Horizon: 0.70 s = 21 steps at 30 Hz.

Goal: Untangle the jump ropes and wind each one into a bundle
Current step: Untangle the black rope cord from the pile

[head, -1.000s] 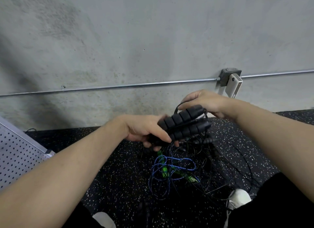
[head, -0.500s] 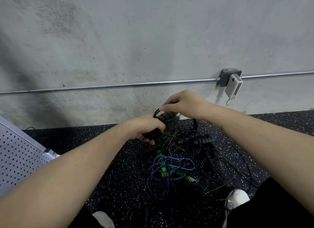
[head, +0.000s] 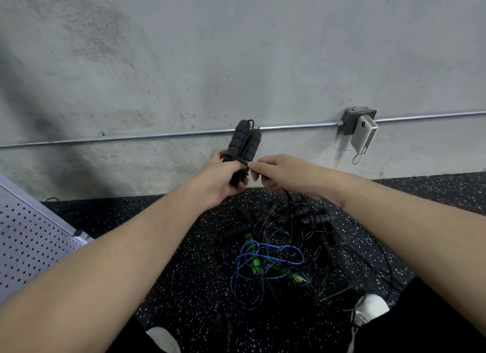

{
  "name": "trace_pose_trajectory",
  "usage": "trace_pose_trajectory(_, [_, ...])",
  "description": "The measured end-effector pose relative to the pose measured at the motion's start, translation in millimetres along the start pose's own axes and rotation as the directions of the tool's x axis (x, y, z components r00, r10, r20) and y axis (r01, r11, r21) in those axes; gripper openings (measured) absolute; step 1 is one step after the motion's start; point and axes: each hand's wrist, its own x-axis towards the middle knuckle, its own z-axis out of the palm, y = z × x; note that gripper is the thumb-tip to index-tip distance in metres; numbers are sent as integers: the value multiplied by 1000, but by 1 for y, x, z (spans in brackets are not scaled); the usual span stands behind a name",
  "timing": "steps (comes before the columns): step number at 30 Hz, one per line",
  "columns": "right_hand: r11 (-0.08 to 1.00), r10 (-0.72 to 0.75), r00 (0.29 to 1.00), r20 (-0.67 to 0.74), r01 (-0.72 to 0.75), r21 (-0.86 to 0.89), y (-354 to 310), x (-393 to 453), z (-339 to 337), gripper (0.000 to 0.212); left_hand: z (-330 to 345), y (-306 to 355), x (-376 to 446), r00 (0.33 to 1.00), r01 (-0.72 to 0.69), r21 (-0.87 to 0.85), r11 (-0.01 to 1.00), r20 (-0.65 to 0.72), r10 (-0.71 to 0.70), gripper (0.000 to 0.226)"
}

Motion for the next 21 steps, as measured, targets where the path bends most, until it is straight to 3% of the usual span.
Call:
trace_pose_trajectory(5, [980, 70, 997, 33, -75, 182, 6, -2, -9, 31, -5, 11, -16, 980, -11, -132, 991, 197, 37, 43])
trace_pose_trajectory(9, [918, -23, 992, 125, -29, 397, 10, -6, -11, 16, -9, 14, -26, 934, 0, -187, 982, 352, 67, 41])
trace_pose_trajectory(12, [881, -56, 993, 105, 0, 473, 10, -6, -10, 13, -13, 16, -28, 901, 27, -180, 983, 430, 54, 46])
trace_pose_trajectory(16, [841, -21, 998, 66, -18, 541, 8, -2, -9, 12, -10, 16, -28, 903, 35, -263, 964, 421, 82, 53])
trace_pose_trajectory(19, [834, -10, 999, 35, -11, 552, 9, 1, -9, 10, -4, 14, -25, 946, -18, -268, 963, 308, 104, 77])
trace_pose_trajectory(21, [841, 16, 1000, -1, -13, 540, 9, 2, -8, 10, 0, 9, -23, 972, -53, -273, 961, 206, 112, 72])
